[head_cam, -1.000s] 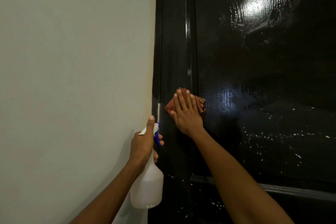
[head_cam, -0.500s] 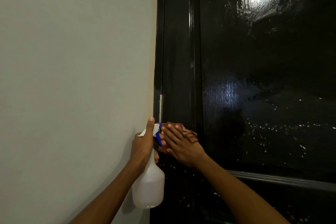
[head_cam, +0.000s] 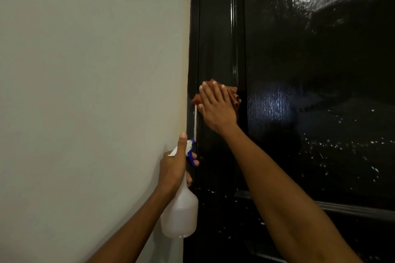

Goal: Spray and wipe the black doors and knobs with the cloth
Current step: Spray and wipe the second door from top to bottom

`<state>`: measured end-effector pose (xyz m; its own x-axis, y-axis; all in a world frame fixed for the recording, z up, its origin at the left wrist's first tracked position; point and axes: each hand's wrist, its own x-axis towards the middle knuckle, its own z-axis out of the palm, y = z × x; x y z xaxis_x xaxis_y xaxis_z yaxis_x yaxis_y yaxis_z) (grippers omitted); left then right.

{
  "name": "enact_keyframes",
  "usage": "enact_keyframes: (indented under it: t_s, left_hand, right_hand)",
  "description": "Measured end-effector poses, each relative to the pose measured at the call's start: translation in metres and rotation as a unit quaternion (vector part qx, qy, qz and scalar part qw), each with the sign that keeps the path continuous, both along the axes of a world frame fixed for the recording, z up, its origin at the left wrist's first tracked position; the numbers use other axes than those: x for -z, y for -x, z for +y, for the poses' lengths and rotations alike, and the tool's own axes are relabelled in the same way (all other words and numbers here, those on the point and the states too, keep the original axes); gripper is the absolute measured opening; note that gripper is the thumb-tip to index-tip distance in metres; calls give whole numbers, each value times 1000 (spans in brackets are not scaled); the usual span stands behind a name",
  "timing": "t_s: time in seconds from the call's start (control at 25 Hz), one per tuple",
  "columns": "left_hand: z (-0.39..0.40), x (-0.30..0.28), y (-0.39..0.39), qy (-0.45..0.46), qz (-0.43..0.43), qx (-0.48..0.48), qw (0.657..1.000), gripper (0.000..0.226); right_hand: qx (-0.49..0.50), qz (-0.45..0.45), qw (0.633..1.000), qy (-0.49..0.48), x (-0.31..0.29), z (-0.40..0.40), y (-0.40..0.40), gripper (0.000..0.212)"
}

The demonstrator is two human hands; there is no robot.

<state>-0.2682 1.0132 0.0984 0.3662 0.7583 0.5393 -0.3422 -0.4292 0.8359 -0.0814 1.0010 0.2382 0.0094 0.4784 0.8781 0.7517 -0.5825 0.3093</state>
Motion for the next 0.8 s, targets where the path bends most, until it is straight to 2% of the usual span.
enact_keyframes:
  t_s: [0.24,0.28,0.36,0.44,0.52,0.64,0.72,0.8]
  left_hand:
    - [-9,62,9,66,25,-1,997,71]
    - [-9,69,11,68,29,-4,997,72]
    - [-10,79,16,72,44,-18,996,70]
    - [-10,85,20,78,57,-18,995,71]
    - [-11,87,24,69,59,-21,996,72]
    - [-10,93,27,70,57,-26,996,70]
    - [-10,104,29,76,68,-28,994,71]
    - [-11,118,30,85,81,-33,992,72]
  right_hand:
    - [-75,64,994,46,159,-2,2,66]
    - [-70,61,991,91,186,-7,6,64]
    - [-39,-3,973,228,223,-18,11,59]
    - [-8,-65,948,312,219,-25,10,59]
    - [-16,-89,955,284,188,-19,4,64]
    - [-16,-41,980,196,159,-12,1,66]
    - [-26,-10,986,163,179,-8,2,67]
    - [-34,-14,981,192,223,-8,5,69]
